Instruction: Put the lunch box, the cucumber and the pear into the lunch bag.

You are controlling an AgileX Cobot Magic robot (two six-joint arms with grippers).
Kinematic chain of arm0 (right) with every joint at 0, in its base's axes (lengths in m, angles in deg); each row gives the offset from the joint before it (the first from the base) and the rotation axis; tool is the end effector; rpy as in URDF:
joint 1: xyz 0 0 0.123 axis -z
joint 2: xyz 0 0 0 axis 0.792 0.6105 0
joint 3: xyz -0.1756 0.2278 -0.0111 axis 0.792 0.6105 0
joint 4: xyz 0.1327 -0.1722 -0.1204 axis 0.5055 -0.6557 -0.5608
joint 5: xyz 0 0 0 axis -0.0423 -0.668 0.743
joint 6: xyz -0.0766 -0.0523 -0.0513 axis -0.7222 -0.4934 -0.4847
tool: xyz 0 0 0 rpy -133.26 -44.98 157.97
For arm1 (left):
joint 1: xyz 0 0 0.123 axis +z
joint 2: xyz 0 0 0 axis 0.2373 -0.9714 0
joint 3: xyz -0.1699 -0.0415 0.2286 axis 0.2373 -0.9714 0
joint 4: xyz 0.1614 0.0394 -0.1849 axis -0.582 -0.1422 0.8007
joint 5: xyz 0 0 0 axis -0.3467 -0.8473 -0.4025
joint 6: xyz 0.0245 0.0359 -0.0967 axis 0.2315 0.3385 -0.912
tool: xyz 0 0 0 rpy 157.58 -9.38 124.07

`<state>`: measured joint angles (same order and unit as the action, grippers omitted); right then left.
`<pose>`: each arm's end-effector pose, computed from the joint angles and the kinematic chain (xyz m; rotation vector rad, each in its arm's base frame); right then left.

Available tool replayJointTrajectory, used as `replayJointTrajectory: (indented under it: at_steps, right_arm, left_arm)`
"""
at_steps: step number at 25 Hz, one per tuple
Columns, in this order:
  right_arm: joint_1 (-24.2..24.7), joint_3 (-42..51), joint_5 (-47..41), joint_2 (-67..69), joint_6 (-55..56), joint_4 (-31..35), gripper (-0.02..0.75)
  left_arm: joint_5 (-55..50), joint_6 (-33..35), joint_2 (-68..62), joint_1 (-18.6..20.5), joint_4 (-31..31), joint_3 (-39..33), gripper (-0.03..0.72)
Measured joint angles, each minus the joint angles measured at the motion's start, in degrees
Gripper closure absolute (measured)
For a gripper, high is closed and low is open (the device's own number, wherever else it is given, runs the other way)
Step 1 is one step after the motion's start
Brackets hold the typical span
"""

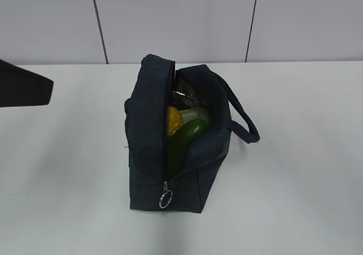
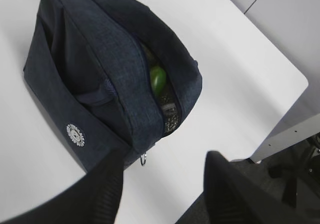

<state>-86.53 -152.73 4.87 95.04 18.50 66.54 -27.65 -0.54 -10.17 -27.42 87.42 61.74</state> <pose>0.2478 0.1738 0.4509 -0.7897 2.3025 0.3048 0.1612 -0.1001 0.3336 0.6062 2.2143 -0.7893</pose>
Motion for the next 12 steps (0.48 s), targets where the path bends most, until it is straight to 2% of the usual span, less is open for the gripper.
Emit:
replayJointTrajectory:
  at_steps: [6, 12]
  right_arm:
    - [0.0, 13.0, -0.1, -10.7, -1.3, 1.6, 0.347]
    - [0.0, 29.7, 2.9, -22.1, -3.1, 4.4, 0.347]
  left_arm:
    - [0.1, 0.0, 4.8, 0.0, -1.0, -0.8, 0.369]
    - [1.7, -0.2, 8.6, 0.0, -1.9, -7.8, 0.369]
